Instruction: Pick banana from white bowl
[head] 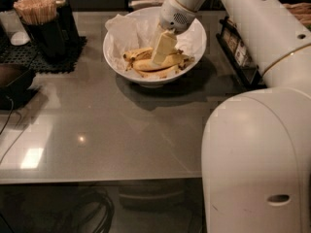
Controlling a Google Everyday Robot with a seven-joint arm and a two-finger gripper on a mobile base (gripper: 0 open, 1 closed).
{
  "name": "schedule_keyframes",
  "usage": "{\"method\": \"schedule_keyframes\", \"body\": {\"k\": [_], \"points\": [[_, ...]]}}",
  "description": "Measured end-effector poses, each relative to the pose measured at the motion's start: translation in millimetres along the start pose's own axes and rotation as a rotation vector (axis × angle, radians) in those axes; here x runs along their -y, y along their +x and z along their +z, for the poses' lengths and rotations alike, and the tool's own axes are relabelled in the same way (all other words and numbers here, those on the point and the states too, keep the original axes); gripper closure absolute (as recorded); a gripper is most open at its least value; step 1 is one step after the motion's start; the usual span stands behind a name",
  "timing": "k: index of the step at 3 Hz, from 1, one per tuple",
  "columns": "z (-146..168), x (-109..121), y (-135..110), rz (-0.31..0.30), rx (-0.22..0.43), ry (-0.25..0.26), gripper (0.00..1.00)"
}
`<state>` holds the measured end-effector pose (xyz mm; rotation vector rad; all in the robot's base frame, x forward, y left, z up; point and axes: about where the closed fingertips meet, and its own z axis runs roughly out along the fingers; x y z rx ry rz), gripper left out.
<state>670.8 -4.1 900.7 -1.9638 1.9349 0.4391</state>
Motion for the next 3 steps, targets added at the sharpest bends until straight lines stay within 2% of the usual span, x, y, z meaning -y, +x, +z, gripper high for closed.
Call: {"method": "schedule_keyframes", "body": {"k": [1,3], "points": [[9,-1,10,0.035,0.015,-0.029,0.41],[20,2,17,0.063,0.029,-0.059,0.46]]}}
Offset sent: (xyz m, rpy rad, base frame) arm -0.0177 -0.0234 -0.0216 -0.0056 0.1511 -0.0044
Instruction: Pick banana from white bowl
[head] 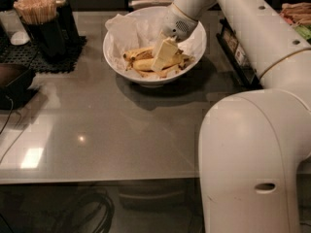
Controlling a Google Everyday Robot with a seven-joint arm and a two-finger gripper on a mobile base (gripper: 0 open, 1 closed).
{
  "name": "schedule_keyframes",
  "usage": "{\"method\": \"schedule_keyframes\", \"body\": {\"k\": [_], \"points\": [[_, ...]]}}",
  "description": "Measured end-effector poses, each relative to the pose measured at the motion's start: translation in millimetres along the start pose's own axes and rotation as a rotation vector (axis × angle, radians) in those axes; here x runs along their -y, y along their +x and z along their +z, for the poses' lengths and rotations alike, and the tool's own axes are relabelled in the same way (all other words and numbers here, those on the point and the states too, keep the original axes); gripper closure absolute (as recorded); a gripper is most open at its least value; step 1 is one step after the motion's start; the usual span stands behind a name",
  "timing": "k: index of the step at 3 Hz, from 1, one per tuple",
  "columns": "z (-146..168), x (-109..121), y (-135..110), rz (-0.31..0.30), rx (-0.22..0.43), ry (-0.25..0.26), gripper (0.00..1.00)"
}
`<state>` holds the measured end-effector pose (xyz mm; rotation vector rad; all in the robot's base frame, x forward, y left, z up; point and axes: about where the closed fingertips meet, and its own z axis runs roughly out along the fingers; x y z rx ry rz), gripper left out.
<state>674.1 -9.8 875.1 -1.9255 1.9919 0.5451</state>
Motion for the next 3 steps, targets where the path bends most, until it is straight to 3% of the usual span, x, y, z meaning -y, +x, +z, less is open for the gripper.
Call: {"method": "schedule_keyframes", "body": {"k": [2,3], "points": [[3.5,6.6,14.2,0.044,0.003,-0.006,0.45],[2.1,7.3,16.0,0.050,0.003,-0.003,0.64]]}}
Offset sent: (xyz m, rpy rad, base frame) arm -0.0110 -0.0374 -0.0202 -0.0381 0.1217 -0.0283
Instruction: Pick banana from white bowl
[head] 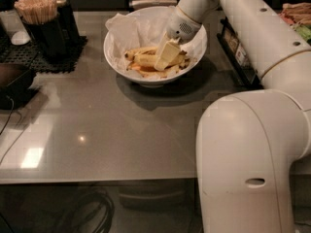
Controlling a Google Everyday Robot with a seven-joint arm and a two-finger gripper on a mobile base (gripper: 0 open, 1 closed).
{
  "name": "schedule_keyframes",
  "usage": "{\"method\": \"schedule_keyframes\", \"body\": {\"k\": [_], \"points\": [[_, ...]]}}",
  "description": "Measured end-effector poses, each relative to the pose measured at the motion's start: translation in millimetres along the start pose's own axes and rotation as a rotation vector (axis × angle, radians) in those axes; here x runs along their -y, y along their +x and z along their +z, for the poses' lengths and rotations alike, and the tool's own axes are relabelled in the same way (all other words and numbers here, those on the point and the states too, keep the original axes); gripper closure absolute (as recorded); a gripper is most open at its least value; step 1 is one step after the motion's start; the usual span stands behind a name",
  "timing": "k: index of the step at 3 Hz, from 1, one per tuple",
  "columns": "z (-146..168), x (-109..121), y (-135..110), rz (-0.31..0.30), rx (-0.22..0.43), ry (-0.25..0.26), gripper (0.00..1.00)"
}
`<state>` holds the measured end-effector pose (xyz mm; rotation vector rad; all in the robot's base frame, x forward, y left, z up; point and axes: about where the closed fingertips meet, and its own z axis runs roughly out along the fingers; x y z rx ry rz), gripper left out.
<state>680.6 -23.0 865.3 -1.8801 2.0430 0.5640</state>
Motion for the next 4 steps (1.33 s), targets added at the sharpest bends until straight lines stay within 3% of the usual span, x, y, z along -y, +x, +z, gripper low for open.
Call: {"method": "schedule_keyframes", "body": {"k": [1,2,3,4], "points": [[-12,-2,2,-0.004,-0.009,0.037,0.87],[-25,-8,3,-0.010,-0.023,0.071,1.00],[-57,-27,-11,-0.068,-0.034,0.138,1.00],[-100,-67,-26,-0.137,-0.081,0.225,1.00]]}}
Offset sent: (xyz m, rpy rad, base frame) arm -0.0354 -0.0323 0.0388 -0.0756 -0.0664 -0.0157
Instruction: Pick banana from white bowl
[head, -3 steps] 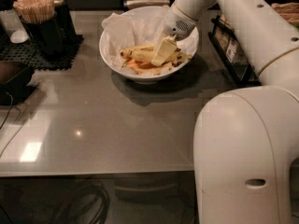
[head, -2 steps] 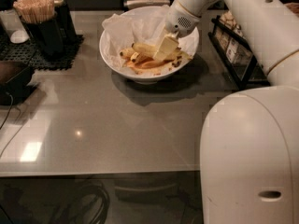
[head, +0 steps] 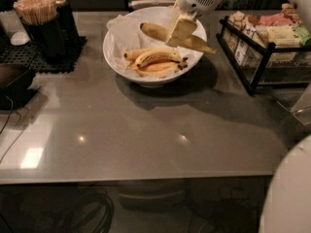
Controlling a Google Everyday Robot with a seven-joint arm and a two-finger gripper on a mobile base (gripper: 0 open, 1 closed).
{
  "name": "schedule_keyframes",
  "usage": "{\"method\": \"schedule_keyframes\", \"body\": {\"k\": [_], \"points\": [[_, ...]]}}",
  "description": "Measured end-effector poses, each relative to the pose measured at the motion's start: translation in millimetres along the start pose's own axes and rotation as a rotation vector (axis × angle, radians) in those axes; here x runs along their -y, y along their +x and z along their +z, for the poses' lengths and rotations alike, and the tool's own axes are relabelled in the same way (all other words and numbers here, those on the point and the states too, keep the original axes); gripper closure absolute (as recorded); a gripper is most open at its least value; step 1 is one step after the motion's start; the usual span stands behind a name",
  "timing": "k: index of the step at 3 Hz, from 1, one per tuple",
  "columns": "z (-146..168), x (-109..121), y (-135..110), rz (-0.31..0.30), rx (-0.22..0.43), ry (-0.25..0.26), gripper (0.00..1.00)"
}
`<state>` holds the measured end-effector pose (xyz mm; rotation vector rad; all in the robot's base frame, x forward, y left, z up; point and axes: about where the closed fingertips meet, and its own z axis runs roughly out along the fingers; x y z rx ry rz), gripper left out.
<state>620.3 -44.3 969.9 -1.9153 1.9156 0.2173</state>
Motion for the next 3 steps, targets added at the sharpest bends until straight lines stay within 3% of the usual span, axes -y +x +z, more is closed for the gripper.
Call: {"method": "schedule_keyframes", "body": {"k": [1,2,3], "points": [[-47,-46,-6,-0.031,-0.027,0.050,1.00],[-44,-79,9,-0.030,0.035,0.038,1.00],[-43,-101,24,-0.001,0.198,0.031,1.00]]}}
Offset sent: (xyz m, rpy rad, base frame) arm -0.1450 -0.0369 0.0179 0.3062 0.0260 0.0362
